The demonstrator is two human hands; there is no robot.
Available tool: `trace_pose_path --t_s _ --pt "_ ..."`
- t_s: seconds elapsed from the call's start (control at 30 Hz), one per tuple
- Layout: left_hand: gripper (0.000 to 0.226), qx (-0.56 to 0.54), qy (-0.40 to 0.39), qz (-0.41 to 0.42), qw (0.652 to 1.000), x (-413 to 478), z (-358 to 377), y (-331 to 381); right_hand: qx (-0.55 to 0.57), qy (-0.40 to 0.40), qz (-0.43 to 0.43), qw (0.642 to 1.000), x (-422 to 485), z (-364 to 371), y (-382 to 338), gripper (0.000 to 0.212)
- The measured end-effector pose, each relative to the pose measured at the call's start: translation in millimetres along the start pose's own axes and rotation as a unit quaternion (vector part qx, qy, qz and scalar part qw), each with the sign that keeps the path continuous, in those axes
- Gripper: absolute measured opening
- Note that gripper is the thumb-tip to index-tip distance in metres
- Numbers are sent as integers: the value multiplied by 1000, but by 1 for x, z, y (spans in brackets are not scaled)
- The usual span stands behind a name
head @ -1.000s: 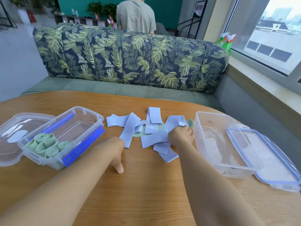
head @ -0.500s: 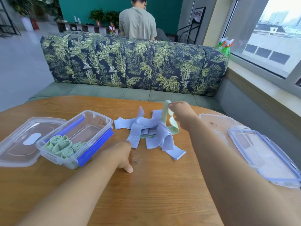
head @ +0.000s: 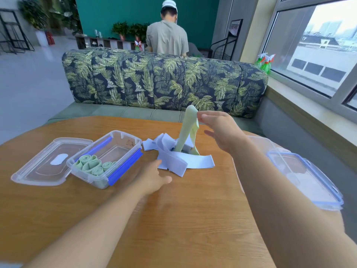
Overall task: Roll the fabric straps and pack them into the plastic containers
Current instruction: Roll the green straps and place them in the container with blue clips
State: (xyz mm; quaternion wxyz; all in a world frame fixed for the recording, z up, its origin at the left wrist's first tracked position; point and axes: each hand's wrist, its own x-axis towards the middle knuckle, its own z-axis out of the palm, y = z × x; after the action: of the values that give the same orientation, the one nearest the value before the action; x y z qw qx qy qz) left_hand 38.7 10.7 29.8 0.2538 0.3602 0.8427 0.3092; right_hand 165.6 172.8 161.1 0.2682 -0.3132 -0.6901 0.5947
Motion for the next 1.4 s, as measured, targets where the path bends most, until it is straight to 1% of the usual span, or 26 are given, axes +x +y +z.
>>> trace_pose_path --t_s 0.07,0.13,0.17,0.23,0.27,0.3,0.33,0.4,0.47,0.53,0.6,0.63,0.7,0.77,0.87,0.93,0.97,1.07,1.1,1.17,1.23,1.3,1.37,1.4 --pt "85 -50 -9 10 999 -6 0 8 4 21 -24 1000 -6 -3 -9 22" --pt "79 -61 -13 21 998 -10 -1 15 9 36 -53 998 -12 -6 -22 26" --pt "71 -57 -13 29 998 -11 -1 17 14 38 -66 997 -15 -8 -29 28" --pt "46 -65 -15 40 997 -14 -1 21 17 37 -79 996 -20 -11 -41 29" --pt "43 -88 -17 43 995 -15 -2 25 16 35 -82 996 -22 -13 -45 29" --pt "48 -120 -17 45 992 -17 -3 29 14 30 -84 996 -25 -14 -48 28" --pt "55 -146 -6 49 988 -17 -4 34 12 22 -87 996 -27 -15 -49 26" --pt "56 -181 40 60 981 -21 -10 47 3 -2 -86 996 -33 -15 -47 20" --pt "51 -259 93 60 959 -25 -19 60 -14 -27 -82 996 -39 -13 -44 17" --pt "39 -341 117 50 931 -30 -29 73 -25 -44 -73 996 -45 -9 -35 16" --pt "19 -412 91 30 906 -40 -35 84 -22 -57 -60 996 -56 -4 -23 15" --pt "19 -446 64 8 893 -44 -35 88 -23 -65 -56 996 -64 0 -16 15" --pt "30 -483 13 -38 875 -49 -31 87 -22 -80 -54 995 -81 8 2 17" --pt "33 -487 -15 -60 871 -51 -21 81 6 -104 -50 993 -103 20 25 25" --pt "14 -466 5 -57 883 -53 -4 70 28 -122 -34 992 -132 41 61 31" --pt "10 -430 18 -47 902 -53 2 63 43 -127 -27 991 -141 46 81 35" --pt "12 -407 20 -44 912 -54 3 61 57 -113 -12 992 -142 46 88 35" --pt "13 -364 6 -35 931 -59 0 55 82 5 66 994 -134 37 104 31" --pt "13 -363 -4 -33 931 -61 -2 55 69 32 74 994 -129 33 107 30" --pt "17 -370 -27 -32 928 -64 -5 55 20 44 56 997 -115 25 109 32" --pt "21 -372 -47 -27 926 -65 -5 56 -31 19 19 999 -102 19 103 38" --pt "24 -369 -58 -23 927 -65 -4 57 -72 -22 -7 997 -90 17 92 42" --pt "25 -372 -63 -18 926 -64 -3 59 -146 -53 -5 988 -78 17 83 39" --pt "25 -372 -65 -15 926 -63 -2 60 -185 -59 4 981 -73 18 80 33"
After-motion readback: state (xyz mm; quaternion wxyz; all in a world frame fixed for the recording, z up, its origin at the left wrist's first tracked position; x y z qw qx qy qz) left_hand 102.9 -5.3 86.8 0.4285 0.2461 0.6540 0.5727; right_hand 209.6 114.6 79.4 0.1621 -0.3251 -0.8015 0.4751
